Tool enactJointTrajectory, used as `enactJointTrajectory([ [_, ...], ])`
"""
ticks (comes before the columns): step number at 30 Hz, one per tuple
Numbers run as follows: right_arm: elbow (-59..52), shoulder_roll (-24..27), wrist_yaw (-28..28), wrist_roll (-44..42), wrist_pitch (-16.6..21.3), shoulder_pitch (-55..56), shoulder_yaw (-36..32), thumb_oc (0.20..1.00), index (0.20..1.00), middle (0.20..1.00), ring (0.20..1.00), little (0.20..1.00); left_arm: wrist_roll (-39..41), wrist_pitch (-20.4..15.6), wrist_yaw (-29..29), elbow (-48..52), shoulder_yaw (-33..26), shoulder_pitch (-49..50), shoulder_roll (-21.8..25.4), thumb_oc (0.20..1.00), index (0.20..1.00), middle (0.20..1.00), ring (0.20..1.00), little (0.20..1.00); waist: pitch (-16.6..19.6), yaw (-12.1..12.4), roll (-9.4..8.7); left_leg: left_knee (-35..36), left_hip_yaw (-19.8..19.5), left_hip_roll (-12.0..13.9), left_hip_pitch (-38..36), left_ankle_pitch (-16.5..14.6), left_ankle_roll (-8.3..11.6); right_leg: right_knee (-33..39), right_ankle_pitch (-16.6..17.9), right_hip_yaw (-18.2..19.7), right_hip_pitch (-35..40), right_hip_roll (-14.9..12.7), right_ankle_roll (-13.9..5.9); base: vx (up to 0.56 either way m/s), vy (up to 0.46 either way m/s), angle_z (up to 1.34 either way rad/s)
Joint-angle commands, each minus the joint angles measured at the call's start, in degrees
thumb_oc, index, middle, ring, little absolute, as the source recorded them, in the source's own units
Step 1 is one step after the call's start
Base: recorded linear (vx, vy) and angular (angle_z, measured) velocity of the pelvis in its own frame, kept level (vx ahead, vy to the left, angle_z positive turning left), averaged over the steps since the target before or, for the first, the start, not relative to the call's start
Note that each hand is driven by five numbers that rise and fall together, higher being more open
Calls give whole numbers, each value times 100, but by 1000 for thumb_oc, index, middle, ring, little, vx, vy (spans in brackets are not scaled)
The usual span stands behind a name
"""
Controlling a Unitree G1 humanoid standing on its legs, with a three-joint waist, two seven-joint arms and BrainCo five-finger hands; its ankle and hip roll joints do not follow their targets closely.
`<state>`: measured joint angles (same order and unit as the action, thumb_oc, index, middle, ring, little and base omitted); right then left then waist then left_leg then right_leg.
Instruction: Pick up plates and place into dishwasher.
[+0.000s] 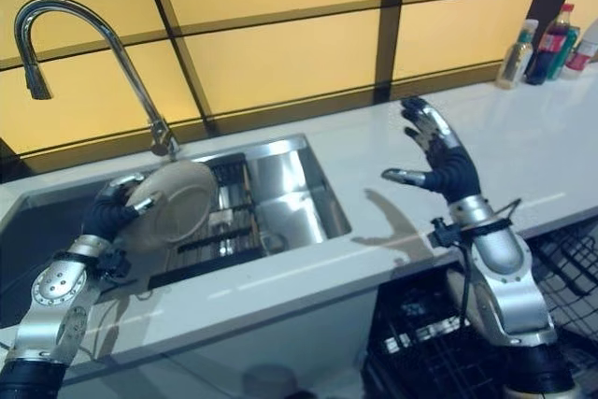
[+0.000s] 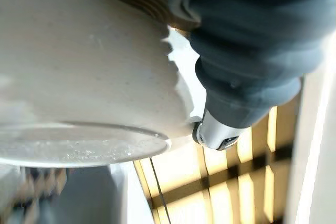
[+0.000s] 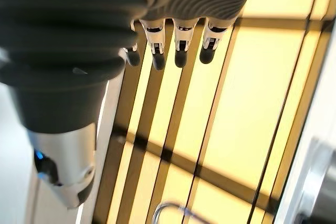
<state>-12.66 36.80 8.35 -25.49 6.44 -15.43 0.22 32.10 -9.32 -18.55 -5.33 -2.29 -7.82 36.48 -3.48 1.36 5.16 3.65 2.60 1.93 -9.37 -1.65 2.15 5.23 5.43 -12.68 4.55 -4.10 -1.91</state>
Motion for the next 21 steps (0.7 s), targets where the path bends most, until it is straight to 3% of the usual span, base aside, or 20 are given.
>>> enactJointTrajectory([
  [1, 142, 70, 124, -286, 379, -674, 311, 1000, 1000, 1000, 1000, 1000, 800, -173, -916, 399, 378, -998, 481, 200, 200, 200, 200, 200, 324, 211, -300, -78, 31, -203, 341, -219, -48, -346, -894, -127, 247, -218, -336, -18, -14, 4],
  [8, 220, 41, 371, -346, 158, -1049, 788, 1000, 1000, 1000, 1000, 1000, 1266, 209, -1739, 466, 577, -1267, 428, 200, 200, 200, 200, 200, 404, 322, -368, -40, -11, -191, 335, -195, -38, -269, -876, -201, 312, -209, -327, -22, -7, 5],
  [15, 131, 88, 1287, -354, -230, -1468, 1479, 1000, 1000, 1000, 1000, 1000, 1419, 482, -2396, 722, 803, -1481, 456, 200, 200, 200, 200, 200, 428, 428, -444, -39, -61, -205, 363, -183, -41, -215, -855, -238, 331, -199, -310, -6, 0, 1],
  [21, 126, 164, 1337, -260, -569, -1824, 1912, 1000, 1000, 1000, 1000, 1000, 1334, 511, -2662, 773, 939, -1570, 447, 200, 200, 200, 200, 200, 453, 493, -502, 11, -84, -197, 347, -155, -30, -182, -845, -257, 362, -185, -309, 0, -2, 1],
])
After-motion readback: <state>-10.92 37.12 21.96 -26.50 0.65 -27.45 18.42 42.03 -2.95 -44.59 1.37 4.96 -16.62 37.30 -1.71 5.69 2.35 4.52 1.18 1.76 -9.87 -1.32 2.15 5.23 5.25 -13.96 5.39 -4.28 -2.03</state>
